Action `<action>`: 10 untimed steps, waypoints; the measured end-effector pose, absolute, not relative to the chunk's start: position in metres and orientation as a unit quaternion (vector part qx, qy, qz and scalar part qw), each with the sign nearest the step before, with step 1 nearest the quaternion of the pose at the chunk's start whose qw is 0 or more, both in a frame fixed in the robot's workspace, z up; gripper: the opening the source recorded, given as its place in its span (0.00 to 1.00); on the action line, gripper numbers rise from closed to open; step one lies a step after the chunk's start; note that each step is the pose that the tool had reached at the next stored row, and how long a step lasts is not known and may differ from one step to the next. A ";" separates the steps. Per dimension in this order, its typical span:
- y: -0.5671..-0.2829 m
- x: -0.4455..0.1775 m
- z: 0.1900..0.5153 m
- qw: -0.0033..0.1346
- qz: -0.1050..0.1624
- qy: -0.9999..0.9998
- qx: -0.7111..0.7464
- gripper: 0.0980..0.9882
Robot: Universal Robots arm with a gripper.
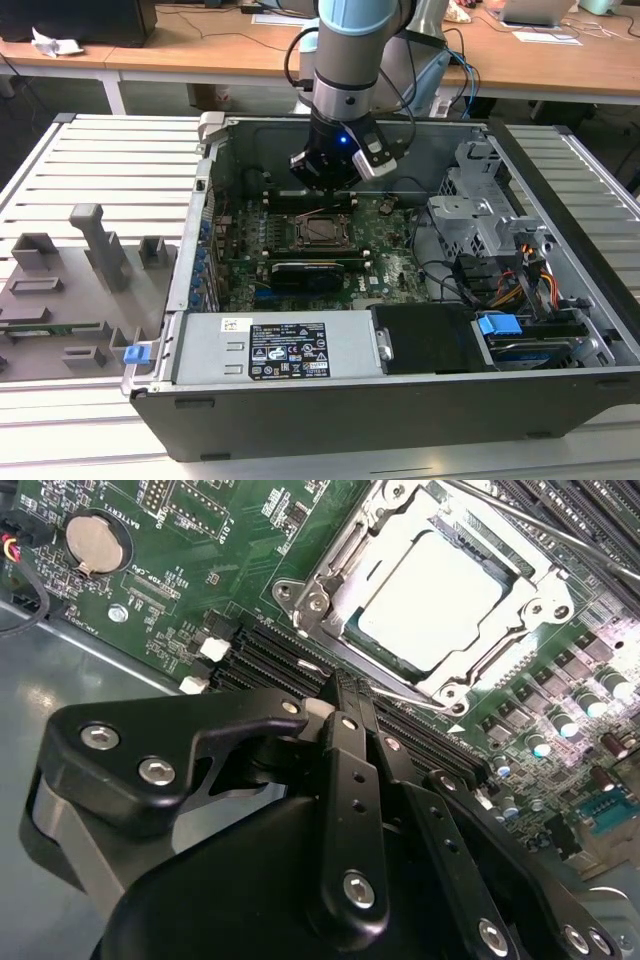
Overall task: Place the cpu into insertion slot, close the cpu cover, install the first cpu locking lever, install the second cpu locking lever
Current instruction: 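Install the first cpu locking lever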
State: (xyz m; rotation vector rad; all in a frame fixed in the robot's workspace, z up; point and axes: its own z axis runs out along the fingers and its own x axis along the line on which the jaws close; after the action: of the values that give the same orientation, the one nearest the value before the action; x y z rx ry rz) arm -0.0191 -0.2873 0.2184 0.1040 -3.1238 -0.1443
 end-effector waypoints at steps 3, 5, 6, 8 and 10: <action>-0.287 -0.019 0.218 0.006 -0.046 -0.998 0.033 0.01; -0.287 -0.018 0.218 0.006 -0.046 -0.998 0.033 0.01; -0.287 -0.017 0.217 0.006 -0.046 -0.998 0.033 0.01; -0.287 -0.015 0.217 0.006 -0.046 -0.998 0.033 0.01; -0.287 -0.015 0.216 0.006 -0.046 -0.998 0.033 0.01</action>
State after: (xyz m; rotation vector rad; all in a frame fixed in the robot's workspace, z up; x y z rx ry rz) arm -0.0147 -0.2873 0.2157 0.1039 -3.1238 -0.1442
